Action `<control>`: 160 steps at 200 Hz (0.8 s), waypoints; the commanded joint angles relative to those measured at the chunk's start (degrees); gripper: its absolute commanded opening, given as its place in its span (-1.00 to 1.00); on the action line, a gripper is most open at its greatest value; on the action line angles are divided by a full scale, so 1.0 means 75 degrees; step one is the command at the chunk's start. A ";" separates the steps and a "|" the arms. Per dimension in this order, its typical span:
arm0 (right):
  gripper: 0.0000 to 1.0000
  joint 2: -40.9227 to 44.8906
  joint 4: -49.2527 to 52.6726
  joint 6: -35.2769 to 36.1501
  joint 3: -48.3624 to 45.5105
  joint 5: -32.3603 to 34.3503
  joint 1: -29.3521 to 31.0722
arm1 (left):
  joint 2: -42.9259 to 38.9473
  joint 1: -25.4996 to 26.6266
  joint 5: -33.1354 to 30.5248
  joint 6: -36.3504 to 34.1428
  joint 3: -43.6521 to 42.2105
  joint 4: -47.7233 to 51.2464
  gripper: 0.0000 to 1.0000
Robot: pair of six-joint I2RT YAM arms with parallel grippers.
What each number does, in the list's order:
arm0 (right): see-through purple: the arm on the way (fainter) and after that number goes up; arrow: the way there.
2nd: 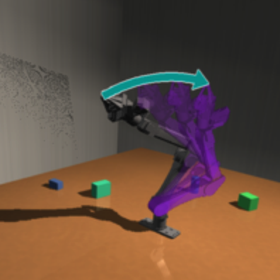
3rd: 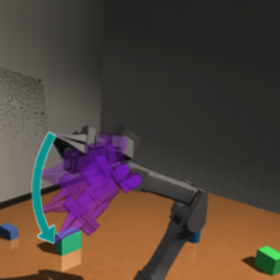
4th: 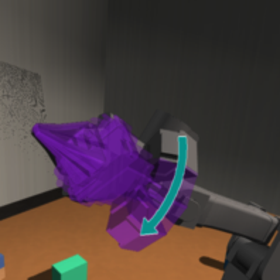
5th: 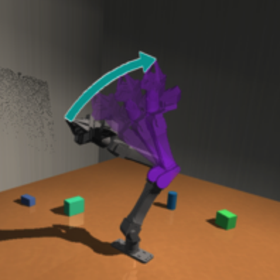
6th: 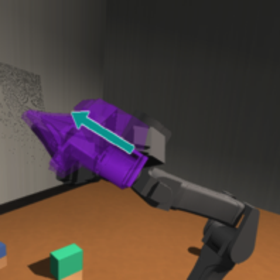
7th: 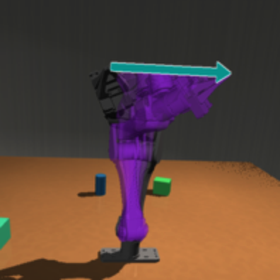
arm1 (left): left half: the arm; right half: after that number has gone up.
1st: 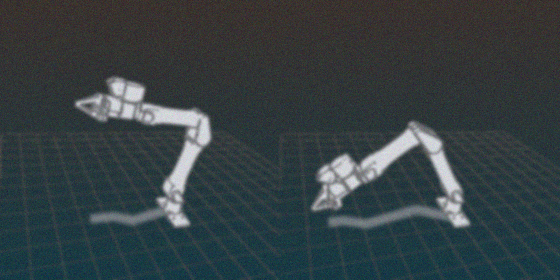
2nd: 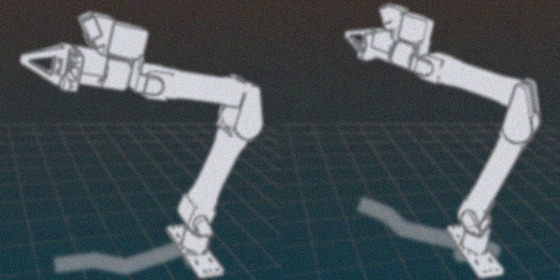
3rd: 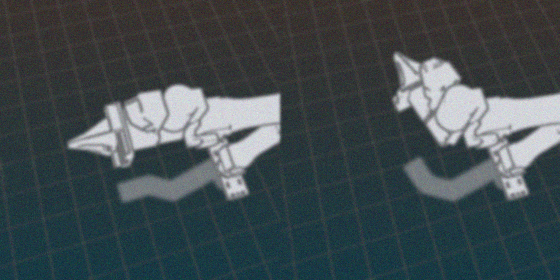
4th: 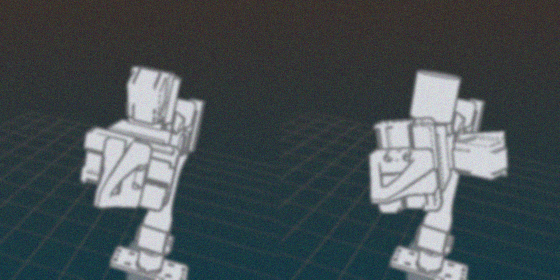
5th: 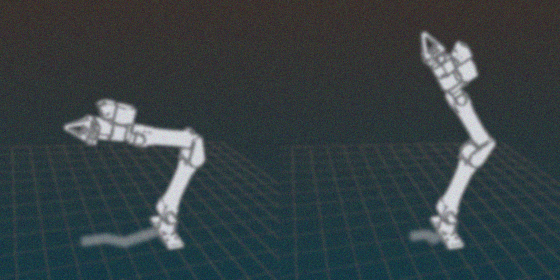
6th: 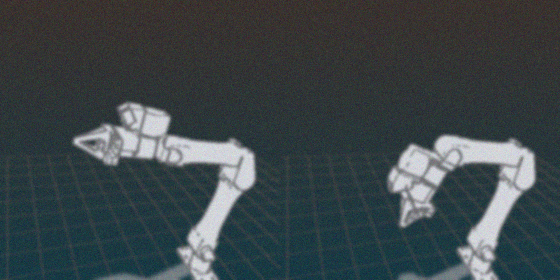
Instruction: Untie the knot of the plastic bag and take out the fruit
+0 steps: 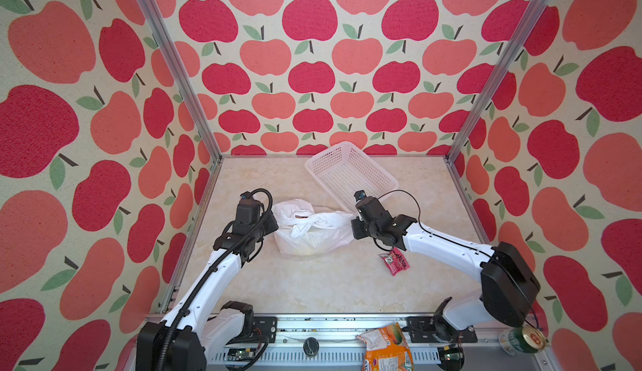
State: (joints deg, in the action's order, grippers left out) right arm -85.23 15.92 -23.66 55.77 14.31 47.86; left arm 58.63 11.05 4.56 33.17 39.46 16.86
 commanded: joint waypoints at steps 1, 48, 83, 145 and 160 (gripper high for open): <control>-1.00 0.0261 -0.0037 -0.0371 -0.0193 -0.0301 -0.0204 | -0.0112 -0.0171 0.0010 0.0140 -0.0126 -0.0117 -1.00; -1.00 0.0476 -0.0185 -0.0501 -0.0412 -0.0300 -0.0309 | -0.0180 -0.0383 0.0154 0.0241 -0.0233 -0.0166 -1.00; -1.00 0.0572 -0.0378 -0.0772 -0.0667 -0.0640 -0.0621 | -0.0292 -0.0459 0.0142 0.0273 -0.0293 -0.0178 -1.00; -1.00 0.0793 -0.0597 -0.0986 -0.0992 -0.0729 -0.0877 | -0.0329 -0.0536 0.0084 0.0300 -0.0352 -0.0183 -1.00; -1.00 0.0795 -0.0642 -0.1057 -0.1045 -0.0821 -0.0948 | -0.0306 -0.0541 0.0087 0.0300 -0.0363 -0.0188 -1.00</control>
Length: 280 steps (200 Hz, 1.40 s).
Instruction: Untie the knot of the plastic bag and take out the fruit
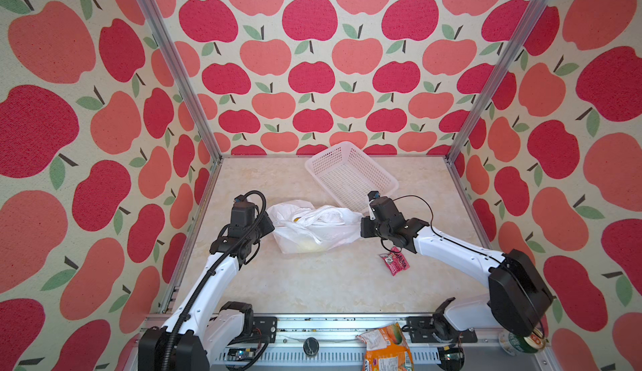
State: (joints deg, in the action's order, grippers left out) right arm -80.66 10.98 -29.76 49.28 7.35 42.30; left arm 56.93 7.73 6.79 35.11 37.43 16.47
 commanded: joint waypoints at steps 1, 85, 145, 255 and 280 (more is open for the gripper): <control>-1.00 0.0185 0.0015 -0.0248 -0.0187 0.0096 -0.0211 | -0.0079 -0.0107 -0.0206 0.0041 -0.0092 -0.0140 -1.00; -1.00 0.0559 -0.0694 -0.1046 -0.1016 -0.0917 -0.1058 | -0.0105 -0.0209 -0.0197 0.0105 -0.0161 -0.0170 -1.00; 0.15 0.2083 -0.0851 -0.0332 -0.1333 -0.0177 -0.0576 | -0.0233 -0.0223 -0.0090 -0.0027 -0.0029 -0.0049 -0.51; 0.73 0.0650 -0.0586 0.3938 0.0719 0.4297 0.3902 | -0.2772 0.2486 -0.1862 -0.0010 0.1316 0.3362 0.76; 0.75 -0.0255 -0.0864 0.4526 0.1036 0.4954 0.4335 | -0.3351 0.4150 -0.3260 0.0439 0.0635 0.3651 0.80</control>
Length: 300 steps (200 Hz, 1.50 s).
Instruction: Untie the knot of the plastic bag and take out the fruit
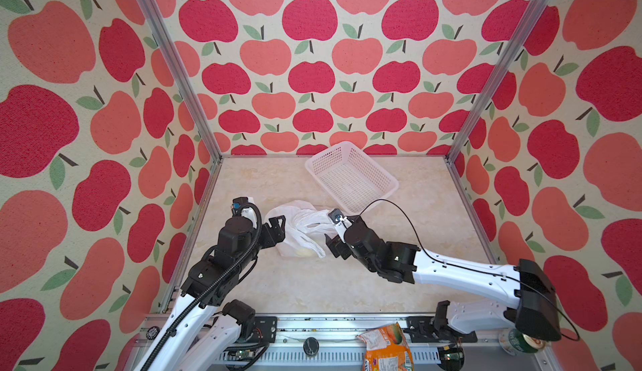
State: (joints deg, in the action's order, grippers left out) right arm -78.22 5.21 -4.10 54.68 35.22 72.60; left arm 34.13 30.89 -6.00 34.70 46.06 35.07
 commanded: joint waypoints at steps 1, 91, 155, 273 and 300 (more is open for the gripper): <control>0.75 -0.0614 -0.0090 0.1107 0.0334 0.1265 0.0300 | -0.0322 0.1114 -0.1614 0.0518 -0.0546 0.1183 0.80; 0.27 -0.0727 0.0757 0.0194 0.0858 0.2381 -0.0092 | 0.2703 0.3788 -0.4435 0.0975 0.0212 0.2001 0.99; -0.21 0.0310 0.1205 -0.0797 0.0321 0.1217 -0.1146 | 0.4189 0.4630 -0.5353 0.1597 0.1208 0.3165 0.99; 0.88 -0.0699 0.0706 0.0547 0.0653 0.0811 -0.0282 | 0.1224 0.4219 -0.4760 0.1439 -0.0049 0.2362 0.98; 0.87 -0.1365 0.1070 0.0559 0.1216 0.1503 -0.0289 | 0.1004 0.3992 -0.4628 0.1377 -0.0142 0.2437 0.98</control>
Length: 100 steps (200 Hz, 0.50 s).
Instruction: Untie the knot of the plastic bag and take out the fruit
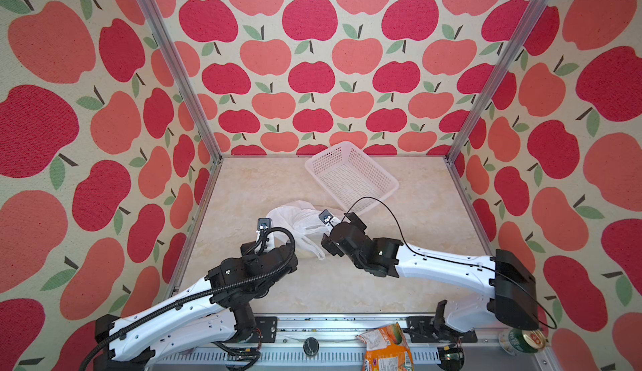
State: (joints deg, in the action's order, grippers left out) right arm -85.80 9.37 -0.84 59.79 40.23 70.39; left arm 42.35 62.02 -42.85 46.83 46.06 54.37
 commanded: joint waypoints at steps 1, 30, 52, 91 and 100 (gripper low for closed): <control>0.87 -0.0363 0.0530 0.0118 0.0547 0.0865 0.0009 | -0.0086 -0.0165 0.0293 -0.0248 -0.0142 -0.0136 0.99; 0.51 -0.0267 0.0545 -0.0089 0.0558 0.1065 -0.0116 | 0.0211 -0.0207 0.0448 -0.0482 -0.0075 -0.0122 0.99; -0.19 0.0057 0.0680 -0.0611 0.0366 0.0481 -0.0742 | 0.0656 -0.0196 0.0594 -0.0629 0.0019 -0.0031 0.99; -0.78 0.0629 0.0771 -0.1355 -0.0063 -0.0613 -0.1582 | 0.1604 0.0035 0.0759 -0.1054 0.0130 -0.0336 0.99; -0.82 0.0682 0.0773 -0.1445 -0.0118 -0.0717 -0.1669 | 0.1883 0.0108 0.0699 -0.1133 0.0205 -0.0363 0.99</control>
State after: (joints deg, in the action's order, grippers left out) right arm -83.09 13.47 -7.14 60.69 39.59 59.11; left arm 52.97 61.56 -38.11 41.67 45.74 52.82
